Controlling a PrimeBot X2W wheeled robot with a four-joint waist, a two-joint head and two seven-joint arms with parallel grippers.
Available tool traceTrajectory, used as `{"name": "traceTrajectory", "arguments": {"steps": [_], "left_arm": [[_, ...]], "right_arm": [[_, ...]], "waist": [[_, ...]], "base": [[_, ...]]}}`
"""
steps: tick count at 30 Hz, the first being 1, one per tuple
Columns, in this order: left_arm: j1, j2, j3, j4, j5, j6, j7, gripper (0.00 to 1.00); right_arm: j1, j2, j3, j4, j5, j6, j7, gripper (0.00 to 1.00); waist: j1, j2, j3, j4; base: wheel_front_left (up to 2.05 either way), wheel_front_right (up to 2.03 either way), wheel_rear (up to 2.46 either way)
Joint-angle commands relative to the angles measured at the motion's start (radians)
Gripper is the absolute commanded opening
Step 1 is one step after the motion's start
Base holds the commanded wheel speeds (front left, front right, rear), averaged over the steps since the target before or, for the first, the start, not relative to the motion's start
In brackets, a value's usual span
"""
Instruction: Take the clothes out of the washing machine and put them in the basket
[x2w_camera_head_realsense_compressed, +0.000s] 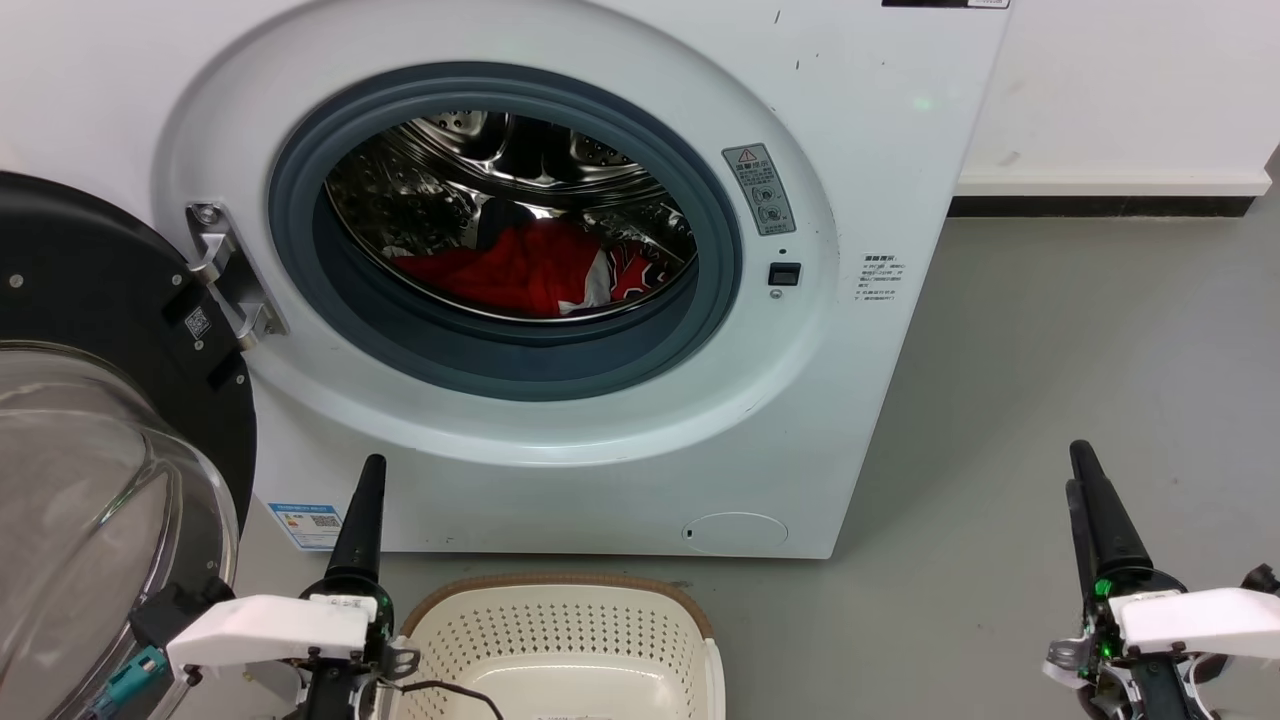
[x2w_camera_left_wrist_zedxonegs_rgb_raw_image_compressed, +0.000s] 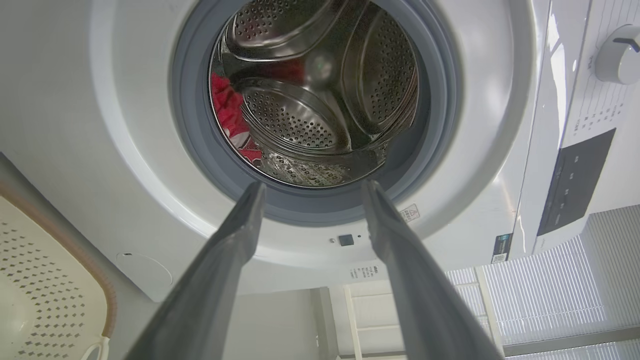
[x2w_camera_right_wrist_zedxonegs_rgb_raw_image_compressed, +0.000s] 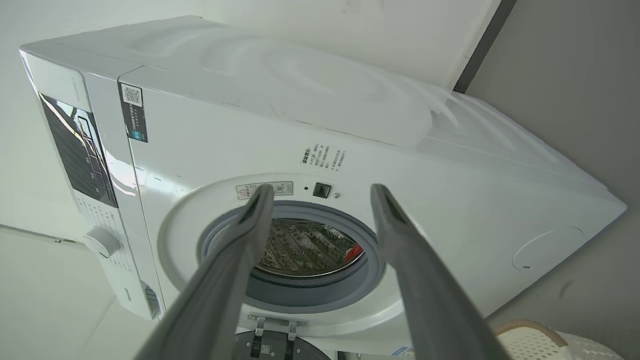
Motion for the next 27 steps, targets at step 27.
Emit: {"name": "traceTrajectory", "arguments": {"steps": [27], "left_arm": [[-0.036,0.004,-0.071,-0.067,0.563,0.007,-0.105,1.0]], "right_arm": [[0.048,-0.004,0.026,-0.129,-0.707,0.0,-0.103,1.0]], "waist": [[0.0,0.0,-0.004,0.001]], "base": [[0.0,0.0,0.0]]}}
